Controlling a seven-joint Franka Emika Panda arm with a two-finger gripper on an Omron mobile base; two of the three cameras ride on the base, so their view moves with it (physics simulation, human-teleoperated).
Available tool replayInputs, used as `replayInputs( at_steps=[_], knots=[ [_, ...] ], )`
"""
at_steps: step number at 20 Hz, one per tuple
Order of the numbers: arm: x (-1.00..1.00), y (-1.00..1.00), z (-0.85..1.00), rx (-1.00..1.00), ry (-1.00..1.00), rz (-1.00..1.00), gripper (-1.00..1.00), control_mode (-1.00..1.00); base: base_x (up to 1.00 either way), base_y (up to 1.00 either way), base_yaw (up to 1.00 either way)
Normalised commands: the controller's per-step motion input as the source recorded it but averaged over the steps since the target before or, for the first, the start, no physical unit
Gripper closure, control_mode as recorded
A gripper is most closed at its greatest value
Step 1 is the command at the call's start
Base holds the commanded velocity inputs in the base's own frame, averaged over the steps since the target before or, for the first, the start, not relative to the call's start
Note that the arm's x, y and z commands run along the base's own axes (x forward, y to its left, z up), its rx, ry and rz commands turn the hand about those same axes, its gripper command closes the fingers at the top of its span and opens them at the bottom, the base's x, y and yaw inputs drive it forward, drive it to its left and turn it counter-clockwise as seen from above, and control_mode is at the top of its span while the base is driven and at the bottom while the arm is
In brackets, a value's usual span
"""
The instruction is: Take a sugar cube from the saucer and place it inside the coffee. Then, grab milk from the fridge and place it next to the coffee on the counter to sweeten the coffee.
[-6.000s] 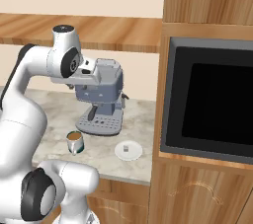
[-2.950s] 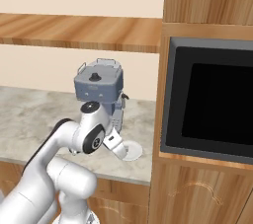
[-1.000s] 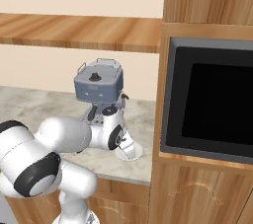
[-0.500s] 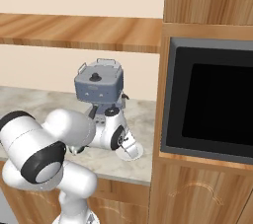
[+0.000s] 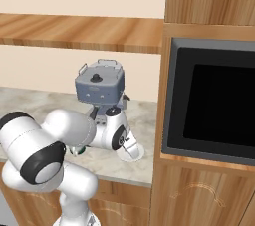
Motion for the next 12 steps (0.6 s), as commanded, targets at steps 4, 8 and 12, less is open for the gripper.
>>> replayInputs(
  at_steps=[4,8,12],
  knots=[
    [-0.07,0.00,0.00,0.00,0.00,-0.05,1.00,-1.00,0.00,0.00,0.00],
    [-0.36,0.02,0.14,0.00,0.00,-0.02,1.00,-1.00,0.00,0.00,0.00],
    [-0.42,0.16,0.29,0.00,0.00,0.00,1.00,-1.00,0.00,0.00,0.00]
  ],
)
